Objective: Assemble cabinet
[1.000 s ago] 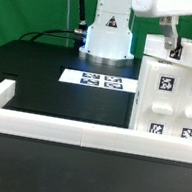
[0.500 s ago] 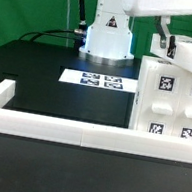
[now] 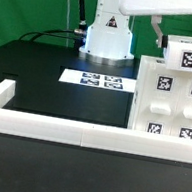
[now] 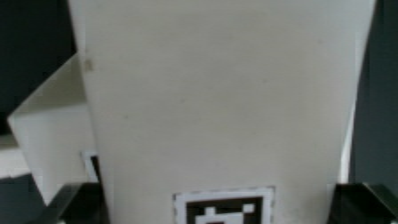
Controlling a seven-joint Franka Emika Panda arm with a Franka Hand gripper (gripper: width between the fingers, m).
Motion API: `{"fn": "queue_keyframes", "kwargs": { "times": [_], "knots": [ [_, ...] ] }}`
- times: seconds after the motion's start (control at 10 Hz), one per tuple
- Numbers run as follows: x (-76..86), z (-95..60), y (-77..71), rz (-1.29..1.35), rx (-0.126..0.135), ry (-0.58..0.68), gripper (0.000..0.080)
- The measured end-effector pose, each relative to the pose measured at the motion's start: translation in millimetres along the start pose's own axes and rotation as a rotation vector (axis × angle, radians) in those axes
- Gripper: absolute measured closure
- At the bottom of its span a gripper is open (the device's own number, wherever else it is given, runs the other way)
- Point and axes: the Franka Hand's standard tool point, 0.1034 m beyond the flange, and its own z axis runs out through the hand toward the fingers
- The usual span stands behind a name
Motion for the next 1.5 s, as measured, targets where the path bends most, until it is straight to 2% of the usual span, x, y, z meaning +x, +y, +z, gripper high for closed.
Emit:
{"fn": "queue_keyframes", "kwargs": {
  "times": [0.2, 0.9, 1.1, 1.4, 1.5],
  "knots": [
    [-2.2, 0.4, -4.7, 0.276, 0.002, 0.002, 0.0242],
    [0.4, -0.5, -5.8, 0.632, 0.006, 0.007, 0.0242],
    [0.1, -1.2, -6.0, 0.818, 0.018, 0.005, 0.0242],
    [-5.4, -0.3, -10.6, 1.124, 0.017, -0.002, 0.0242],
    [-6.5, 1.0, -10.6, 1.221, 0.027, -0.009, 0.0242]
  ]
}}
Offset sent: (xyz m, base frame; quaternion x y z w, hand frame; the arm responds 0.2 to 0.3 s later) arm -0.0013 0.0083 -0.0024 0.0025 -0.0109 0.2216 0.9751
